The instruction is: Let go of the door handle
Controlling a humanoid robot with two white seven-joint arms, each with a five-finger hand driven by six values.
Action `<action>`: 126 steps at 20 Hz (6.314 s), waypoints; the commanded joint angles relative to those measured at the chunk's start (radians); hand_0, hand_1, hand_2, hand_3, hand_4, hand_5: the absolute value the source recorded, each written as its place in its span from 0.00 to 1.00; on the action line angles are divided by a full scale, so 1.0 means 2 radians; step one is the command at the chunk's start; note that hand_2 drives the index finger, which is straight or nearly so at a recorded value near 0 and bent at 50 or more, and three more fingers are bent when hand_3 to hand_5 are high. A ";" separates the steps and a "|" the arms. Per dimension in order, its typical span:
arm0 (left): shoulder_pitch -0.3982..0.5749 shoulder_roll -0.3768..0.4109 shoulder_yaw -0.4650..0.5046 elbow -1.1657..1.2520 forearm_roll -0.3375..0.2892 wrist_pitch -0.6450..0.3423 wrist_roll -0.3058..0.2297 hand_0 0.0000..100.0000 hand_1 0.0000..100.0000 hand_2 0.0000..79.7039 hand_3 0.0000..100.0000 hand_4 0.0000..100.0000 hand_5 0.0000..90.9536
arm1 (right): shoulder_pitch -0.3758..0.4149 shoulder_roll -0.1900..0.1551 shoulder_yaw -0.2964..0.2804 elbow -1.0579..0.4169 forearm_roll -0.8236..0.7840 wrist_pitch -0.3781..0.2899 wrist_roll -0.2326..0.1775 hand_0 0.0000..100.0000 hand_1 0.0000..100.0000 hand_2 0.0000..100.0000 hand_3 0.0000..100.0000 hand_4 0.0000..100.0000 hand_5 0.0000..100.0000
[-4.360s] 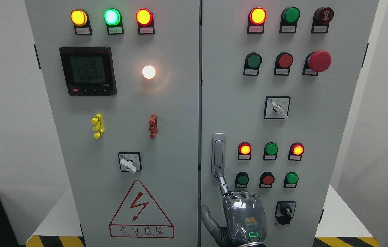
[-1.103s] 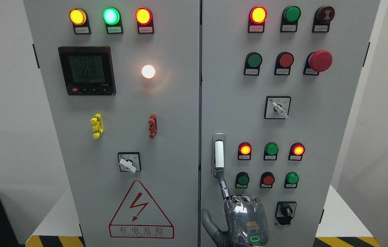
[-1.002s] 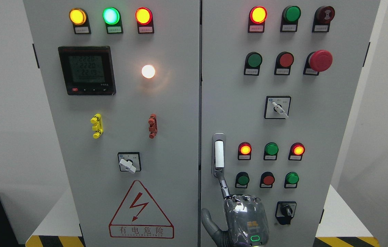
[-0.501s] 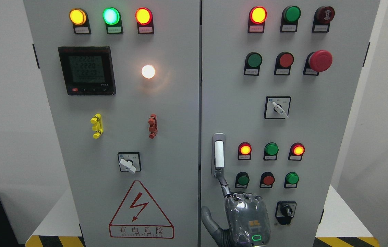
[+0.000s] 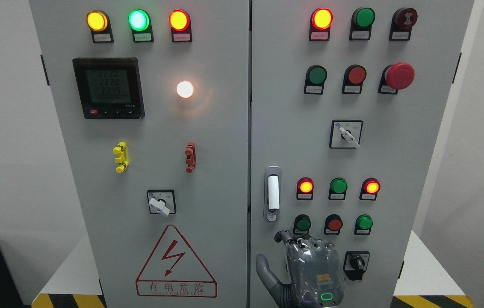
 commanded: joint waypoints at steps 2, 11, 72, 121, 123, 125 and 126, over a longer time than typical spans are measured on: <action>0.000 0.000 -0.011 -0.010 0.000 0.000 0.000 0.00 0.00 0.03 0.09 0.01 0.00 | -0.021 0.001 -0.012 -0.017 0.001 0.001 0.016 0.15 0.39 0.76 1.00 0.97 0.91; 0.000 0.000 -0.011 -0.010 0.000 0.000 0.000 0.00 0.00 0.03 0.09 0.01 0.00 | -0.053 0.001 -0.012 -0.015 -0.001 0.017 0.029 0.08 0.40 0.79 1.00 0.98 0.91; 0.000 0.000 -0.011 -0.010 0.000 0.000 0.000 0.00 0.00 0.03 0.09 0.01 0.00 | -0.111 0.002 -0.031 0.028 -0.005 0.030 0.027 0.29 0.38 0.80 1.00 0.98 0.92; 0.000 0.000 -0.011 -0.010 0.000 0.000 0.000 0.00 0.00 0.03 0.09 0.01 0.00 | -0.107 0.002 -0.052 0.009 -0.004 0.036 0.025 0.33 0.38 0.80 1.00 0.99 0.93; 0.000 0.000 -0.011 -0.010 0.000 0.000 0.000 0.00 0.00 0.03 0.09 0.01 0.00 | -0.108 0.002 -0.052 0.009 -0.004 0.036 0.025 0.33 0.38 0.80 1.00 0.99 0.93; 0.000 0.000 -0.011 -0.010 0.000 0.000 0.000 0.00 0.00 0.03 0.09 0.01 0.00 | -0.109 0.002 -0.052 0.009 -0.004 0.036 0.025 0.33 0.38 0.80 1.00 0.99 0.93; 0.000 0.000 -0.011 -0.010 0.000 0.000 0.000 0.00 0.00 0.03 0.09 0.01 0.00 | -0.109 0.002 -0.052 0.009 -0.004 0.036 0.025 0.33 0.38 0.80 1.00 0.99 0.93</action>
